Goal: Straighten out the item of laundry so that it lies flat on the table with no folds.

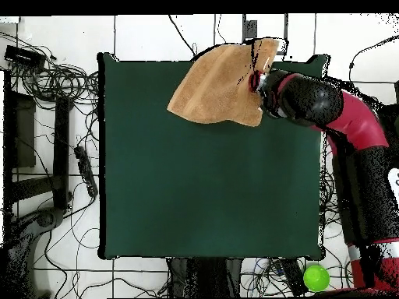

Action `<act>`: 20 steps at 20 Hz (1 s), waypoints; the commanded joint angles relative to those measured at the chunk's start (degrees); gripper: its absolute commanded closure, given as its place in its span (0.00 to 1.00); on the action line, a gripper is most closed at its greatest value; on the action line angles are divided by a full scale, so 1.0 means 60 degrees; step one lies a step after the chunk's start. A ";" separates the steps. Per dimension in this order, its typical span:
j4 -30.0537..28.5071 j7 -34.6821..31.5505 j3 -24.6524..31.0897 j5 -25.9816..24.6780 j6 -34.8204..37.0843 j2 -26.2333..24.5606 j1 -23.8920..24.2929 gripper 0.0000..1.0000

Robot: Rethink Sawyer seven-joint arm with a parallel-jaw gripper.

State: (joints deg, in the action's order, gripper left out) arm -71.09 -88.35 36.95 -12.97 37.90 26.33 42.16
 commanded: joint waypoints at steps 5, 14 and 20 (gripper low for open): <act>0.0503 0.1483 0.0296 -0.0546 0.1366 -0.0126 0.0027 0.00; 0.0255 0.1239 0.0336 -0.0509 0.1161 0.0012 0.0091 0.00; 0.0227 0.1061 0.0231 -0.0552 0.1258 0.0001 0.0011 0.00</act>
State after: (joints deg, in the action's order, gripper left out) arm -67.65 -88.35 36.95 -14.95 40.55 27.07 44.54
